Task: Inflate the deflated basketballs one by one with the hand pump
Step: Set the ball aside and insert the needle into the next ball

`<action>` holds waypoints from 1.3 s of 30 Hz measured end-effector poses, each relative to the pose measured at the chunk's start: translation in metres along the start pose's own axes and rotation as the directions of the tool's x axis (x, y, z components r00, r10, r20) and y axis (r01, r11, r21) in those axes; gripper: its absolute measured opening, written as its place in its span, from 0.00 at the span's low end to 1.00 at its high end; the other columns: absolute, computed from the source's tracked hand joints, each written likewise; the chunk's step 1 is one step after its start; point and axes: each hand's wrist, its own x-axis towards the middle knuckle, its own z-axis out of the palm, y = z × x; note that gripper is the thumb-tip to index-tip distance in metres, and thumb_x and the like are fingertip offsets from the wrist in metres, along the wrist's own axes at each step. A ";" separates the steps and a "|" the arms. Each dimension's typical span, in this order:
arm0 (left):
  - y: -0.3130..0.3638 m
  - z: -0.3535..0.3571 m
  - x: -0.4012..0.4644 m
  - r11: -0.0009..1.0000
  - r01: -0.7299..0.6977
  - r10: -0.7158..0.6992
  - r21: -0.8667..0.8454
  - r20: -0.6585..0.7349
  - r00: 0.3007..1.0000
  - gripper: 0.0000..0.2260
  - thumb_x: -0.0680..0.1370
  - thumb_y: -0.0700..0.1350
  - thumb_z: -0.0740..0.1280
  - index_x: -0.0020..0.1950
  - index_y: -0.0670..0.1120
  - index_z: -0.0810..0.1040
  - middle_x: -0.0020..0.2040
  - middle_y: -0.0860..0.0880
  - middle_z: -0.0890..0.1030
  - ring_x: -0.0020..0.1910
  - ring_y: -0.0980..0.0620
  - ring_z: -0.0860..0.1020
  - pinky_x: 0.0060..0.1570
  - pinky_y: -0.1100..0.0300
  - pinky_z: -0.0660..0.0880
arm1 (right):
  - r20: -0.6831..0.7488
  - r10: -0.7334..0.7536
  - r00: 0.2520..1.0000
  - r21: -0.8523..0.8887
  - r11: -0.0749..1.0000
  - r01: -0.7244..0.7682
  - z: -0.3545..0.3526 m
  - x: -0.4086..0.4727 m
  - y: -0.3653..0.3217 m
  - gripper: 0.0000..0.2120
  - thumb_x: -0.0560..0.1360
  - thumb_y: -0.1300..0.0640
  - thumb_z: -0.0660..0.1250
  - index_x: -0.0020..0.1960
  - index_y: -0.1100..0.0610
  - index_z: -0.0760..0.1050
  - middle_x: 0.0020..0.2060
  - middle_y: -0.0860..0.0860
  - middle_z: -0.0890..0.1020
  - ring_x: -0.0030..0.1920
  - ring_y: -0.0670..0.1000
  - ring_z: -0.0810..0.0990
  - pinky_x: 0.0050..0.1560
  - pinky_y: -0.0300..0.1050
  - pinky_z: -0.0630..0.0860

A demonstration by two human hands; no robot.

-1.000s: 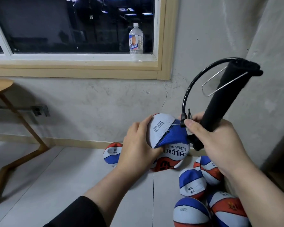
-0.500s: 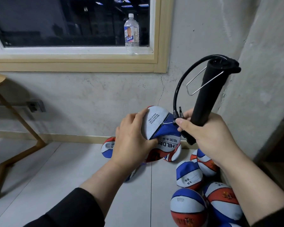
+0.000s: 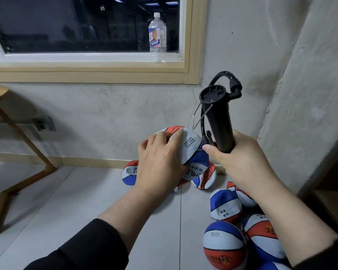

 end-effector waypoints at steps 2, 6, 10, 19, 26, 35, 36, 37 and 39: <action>0.001 0.000 0.000 1.000 0.003 -0.003 0.004 -0.019 1.000 0.34 0.65 0.52 0.74 0.72 0.53 0.75 0.54 0.48 0.78 0.55 0.42 0.76 0.57 0.46 0.69 | -0.001 -0.011 1.000 0.005 1.000 0.011 0.003 -0.001 -0.001 0.13 0.74 0.48 0.76 0.42 0.53 0.75 0.33 0.53 0.79 0.34 0.54 0.77 0.32 0.45 0.74; 0.004 0.002 -0.001 1.000 0.006 -0.006 -0.006 -0.029 1.000 0.32 0.66 0.53 0.69 0.71 0.53 0.76 0.52 0.47 0.78 0.53 0.41 0.77 0.55 0.44 0.72 | -0.004 0.028 1.000 0.061 0.998 -0.027 0.011 0.000 0.004 0.11 0.74 0.48 0.76 0.44 0.52 0.77 0.37 0.53 0.82 0.42 0.57 0.81 0.45 0.52 0.80; 0.003 0.007 -0.002 1.000 0.016 -0.017 -0.019 -0.038 0.999 0.30 0.67 0.52 0.71 0.70 0.53 0.76 0.51 0.47 0.78 0.51 0.41 0.77 0.54 0.44 0.71 | -0.004 0.060 0.998 0.084 0.995 -0.060 0.016 0.002 0.010 0.10 0.74 0.48 0.76 0.43 0.51 0.78 0.37 0.52 0.82 0.43 0.55 0.81 0.45 0.50 0.79; 0.011 0.010 -0.002 1.000 0.026 -0.026 -0.001 -0.043 0.999 0.28 0.68 0.53 0.71 0.69 0.52 0.77 0.51 0.48 0.79 0.52 0.42 0.77 0.56 0.44 0.69 | 0.019 0.077 0.997 0.110 0.991 -0.078 0.025 0.001 0.011 0.10 0.74 0.51 0.77 0.40 0.47 0.76 0.37 0.47 0.83 0.43 0.51 0.83 0.46 0.49 0.82; 0.013 0.016 -0.001 0.998 0.051 -0.051 0.043 0.016 0.999 0.24 0.70 0.51 0.74 0.66 0.55 0.76 0.48 0.50 0.77 0.51 0.43 0.76 0.54 0.46 0.70 | 0.043 0.102 0.994 0.084 0.991 -0.105 0.028 0.003 0.017 0.10 0.73 0.49 0.78 0.41 0.48 0.77 0.37 0.51 0.83 0.43 0.54 0.84 0.47 0.55 0.83; -0.024 0.040 -0.008 0.943 0.321 -0.261 -0.088 0.405 0.876 0.37 0.74 0.58 0.75 0.79 0.59 0.63 0.64 0.48 0.77 0.66 0.43 0.74 0.64 0.46 0.72 | 0.169 0.143 0.975 0.402 0.894 -0.201 0.040 0.008 0.049 0.14 0.79 0.49 0.72 0.56 0.58 0.75 0.32 0.53 0.77 0.33 0.53 0.75 0.40 0.50 0.76; -0.030 0.046 -0.011 0.936 0.342 -0.277 -0.088 0.420 0.864 0.37 0.73 0.59 0.75 0.79 0.59 0.63 0.64 0.47 0.78 0.66 0.43 0.75 0.63 0.45 0.73 | 0.182 0.163 0.970 0.406 0.886 -0.225 0.045 0.009 0.054 0.15 0.79 0.49 0.71 0.57 0.58 0.73 0.32 0.53 0.77 0.33 0.54 0.74 0.38 0.51 0.74; -0.037 0.053 -0.014 0.931 0.358 -0.291 -0.078 0.436 0.852 0.37 0.73 0.59 0.75 0.79 0.58 0.63 0.65 0.47 0.78 0.66 0.43 0.75 0.63 0.44 0.74 | 0.187 0.191 0.964 0.402 0.880 -0.252 0.050 0.010 0.060 0.15 0.79 0.49 0.71 0.57 0.57 0.73 0.32 0.52 0.77 0.33 0.54 0.74 0.37 0.51 0.73; -0.049 0.065 -0.023 0.925 0.377 -0.309 -0.049 0.479 0.822 0.37 0.73 0.58 0.75 0.78 0.57 0.63 0.66 0.48 0.78 0.67 0.43 0.75 0.62 0.43 0.74 | 0.177 0.242 0.954 0.353 0.889 -0.291 0.062 0.009 0.071 0.15 0.78 0.46 0.70 0.56 0.55 0.72 0.33 0.51 0.80 0.34 0.53 0.77 0.37 0.52 0.74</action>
